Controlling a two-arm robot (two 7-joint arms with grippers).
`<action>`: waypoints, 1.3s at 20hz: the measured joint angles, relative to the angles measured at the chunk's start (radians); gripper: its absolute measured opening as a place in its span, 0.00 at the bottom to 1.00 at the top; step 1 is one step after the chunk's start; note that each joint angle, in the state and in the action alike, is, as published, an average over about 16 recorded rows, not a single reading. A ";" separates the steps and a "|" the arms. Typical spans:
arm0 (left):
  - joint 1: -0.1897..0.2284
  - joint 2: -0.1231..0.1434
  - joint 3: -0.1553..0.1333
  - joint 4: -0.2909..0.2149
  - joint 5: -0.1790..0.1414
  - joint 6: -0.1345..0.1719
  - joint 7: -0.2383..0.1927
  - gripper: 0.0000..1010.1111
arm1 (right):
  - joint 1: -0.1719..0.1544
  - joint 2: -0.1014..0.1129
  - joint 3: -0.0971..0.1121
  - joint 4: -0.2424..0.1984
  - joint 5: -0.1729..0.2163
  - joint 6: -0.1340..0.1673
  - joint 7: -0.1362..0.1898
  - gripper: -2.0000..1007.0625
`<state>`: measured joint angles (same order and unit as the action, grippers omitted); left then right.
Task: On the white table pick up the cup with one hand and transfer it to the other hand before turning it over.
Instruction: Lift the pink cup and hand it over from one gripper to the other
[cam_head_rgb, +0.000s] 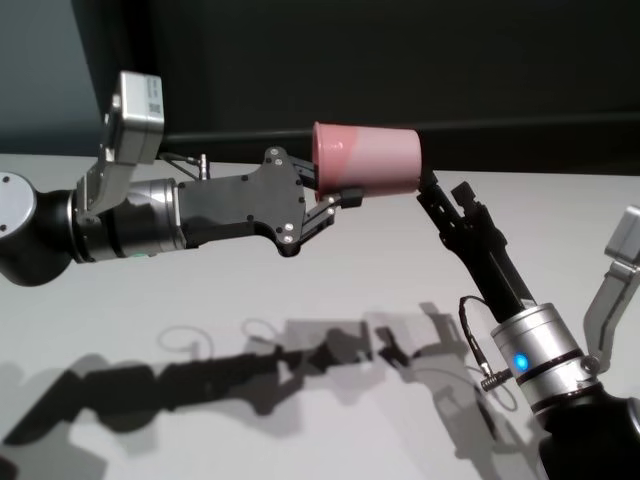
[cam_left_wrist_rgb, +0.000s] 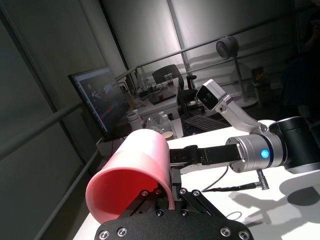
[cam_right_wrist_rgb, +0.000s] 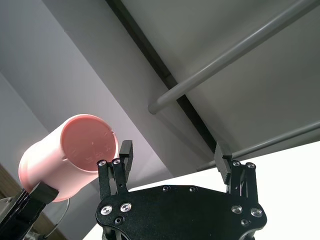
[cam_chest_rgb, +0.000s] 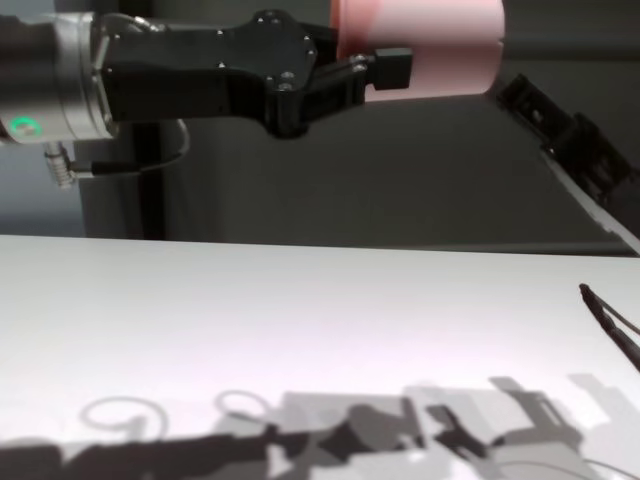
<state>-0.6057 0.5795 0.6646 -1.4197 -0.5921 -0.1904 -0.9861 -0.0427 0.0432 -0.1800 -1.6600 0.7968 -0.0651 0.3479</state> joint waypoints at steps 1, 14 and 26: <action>0.000 0.000 0.000 0.000 0.000 0.000 0.000 0.04 | 0.000 0.000 0.000 0.000 -0.001 0.000 0.001 0.99; 0.000 0.000 0.000 0.000 0.000 0.000 0.000 0.04 | -0.001 -0.011 0.012 0.008 0.040 0.008 0.010 0.99; 0.000 0.000 0.000 0.000 0.000 0.000 0.000 0.04 | -0.003 -0.029 0.042 0.053 0.219 0.066 0.048 0.99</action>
<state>-0.6057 0.5794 0.6645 -1.4197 -0.5921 -0.1904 -0.9861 -0.0460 0.0144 -0.1375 -1.6065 1.0158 0.0005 0.3954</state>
